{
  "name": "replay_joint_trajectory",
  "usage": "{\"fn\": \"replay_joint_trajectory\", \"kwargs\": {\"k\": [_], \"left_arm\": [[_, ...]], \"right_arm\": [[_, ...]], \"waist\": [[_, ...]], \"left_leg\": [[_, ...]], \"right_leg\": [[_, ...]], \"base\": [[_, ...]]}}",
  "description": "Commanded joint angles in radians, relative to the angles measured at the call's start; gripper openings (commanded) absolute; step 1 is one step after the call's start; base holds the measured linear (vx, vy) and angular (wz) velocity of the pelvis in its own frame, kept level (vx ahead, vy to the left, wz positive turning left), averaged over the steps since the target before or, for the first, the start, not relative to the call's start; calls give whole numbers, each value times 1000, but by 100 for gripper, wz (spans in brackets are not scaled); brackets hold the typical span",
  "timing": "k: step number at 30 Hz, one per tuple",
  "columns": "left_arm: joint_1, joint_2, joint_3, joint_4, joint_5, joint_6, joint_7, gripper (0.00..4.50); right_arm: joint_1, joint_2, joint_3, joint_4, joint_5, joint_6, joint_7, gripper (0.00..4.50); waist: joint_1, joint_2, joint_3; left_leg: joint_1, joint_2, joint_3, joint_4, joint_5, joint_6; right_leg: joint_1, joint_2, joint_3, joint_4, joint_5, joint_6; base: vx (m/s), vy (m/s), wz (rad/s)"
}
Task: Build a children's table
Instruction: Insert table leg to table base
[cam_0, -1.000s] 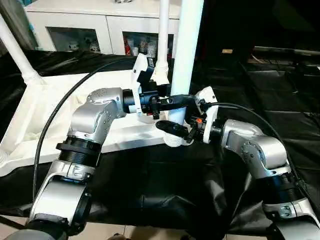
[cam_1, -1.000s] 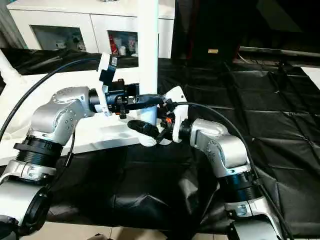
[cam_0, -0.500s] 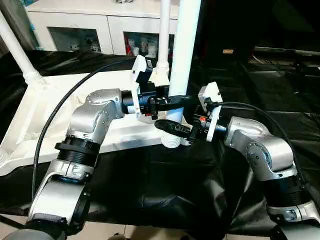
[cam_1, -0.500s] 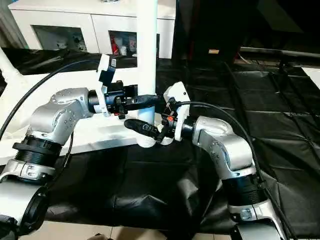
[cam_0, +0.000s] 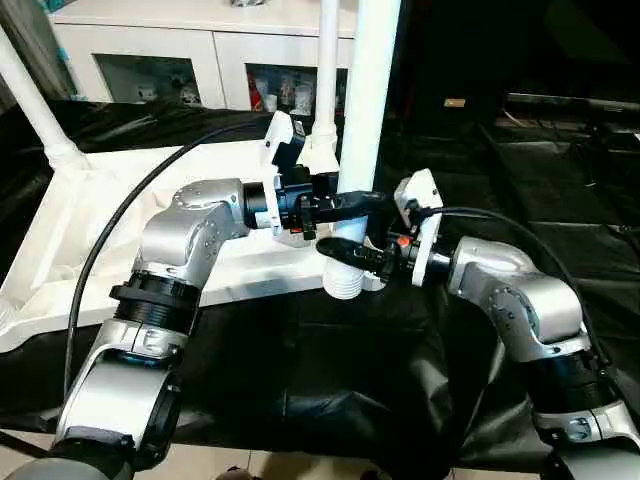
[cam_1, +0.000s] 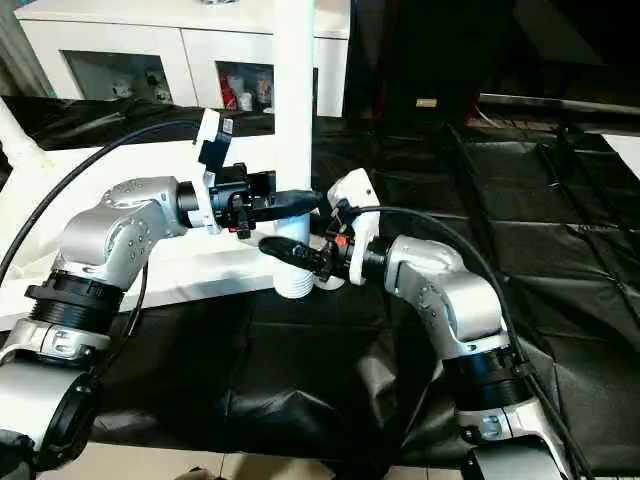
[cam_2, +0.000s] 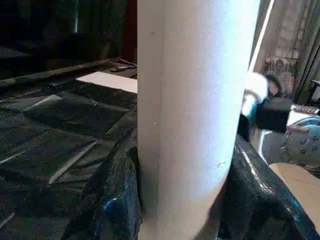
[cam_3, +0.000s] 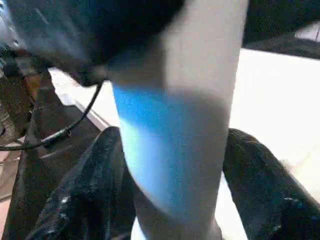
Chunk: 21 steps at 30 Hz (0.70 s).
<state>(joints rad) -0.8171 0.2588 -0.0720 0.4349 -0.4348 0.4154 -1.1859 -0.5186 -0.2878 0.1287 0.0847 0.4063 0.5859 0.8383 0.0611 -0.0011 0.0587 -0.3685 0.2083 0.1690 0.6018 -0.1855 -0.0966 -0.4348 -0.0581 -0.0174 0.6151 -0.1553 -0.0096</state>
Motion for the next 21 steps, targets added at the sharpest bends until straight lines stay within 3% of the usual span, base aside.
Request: {"fn": "replay_joint_trajectory", "kwargs": {"k": [1, 2, 7, 13, 16, 21], "left_arm": [[-23, 5, 15, -23, -5, 5, -4, 188], [-23, 5, 15, -24, -6, 5, -3, 188], [-24, 6, 14, -29, -7, 10, -8, 188], [-18, 11, 2, -35, -8, 9, -16, 188], [-17, 10, 1, -36, -8, 9, -17, 188], [-17, 11, 0, -38, -8, 10, -20, 188]], "right_arm": [[0, -14, 13, 5, -18, 11, 0, 267], [1, -17, 18, 7, -21, 15, 3, 244], [6, -23, 36, 16, -39, 12, -1, 237], [2, -17, 30, 11, -24, 15, 13, 310], [1, -17, 31, 13, -23, 9, 14, 315], [-3, -13, 23, 20, -18, 10, 12, 255]], "waist": [[6, 0, -81], [5, 0, -81], [5, -1, -81], [5, 0, -82], [6, 0, -81], [5, 0, -81]], "left_leg": [[3, -5, 9, -57, -117, 23], [2, -5, 9, -58, -117, 23], [3, -5, 10, -57, -120, 23], [2, -5, 9, -57, -112, 25], [2, -5, 9, -57, -118, 25], [3, -5, 9, -57, -122, 24]], "right_leg": [[84, -42, 21, -58, -98, -232], [84, -42, 21, -58, -98, -231], [83, -42, 21, -59, -109, -227], [85, -42, 21, -56, -90, -231], [84, -42, 21, -58, -98, -232], [83, -42, 21, -58, -108, -230]], "base": [[0, 0, 0], [0, 0, 0], [0, 0, 0], [0, 0, 0], [0, 0, 0], [0, 0, 0]]}}
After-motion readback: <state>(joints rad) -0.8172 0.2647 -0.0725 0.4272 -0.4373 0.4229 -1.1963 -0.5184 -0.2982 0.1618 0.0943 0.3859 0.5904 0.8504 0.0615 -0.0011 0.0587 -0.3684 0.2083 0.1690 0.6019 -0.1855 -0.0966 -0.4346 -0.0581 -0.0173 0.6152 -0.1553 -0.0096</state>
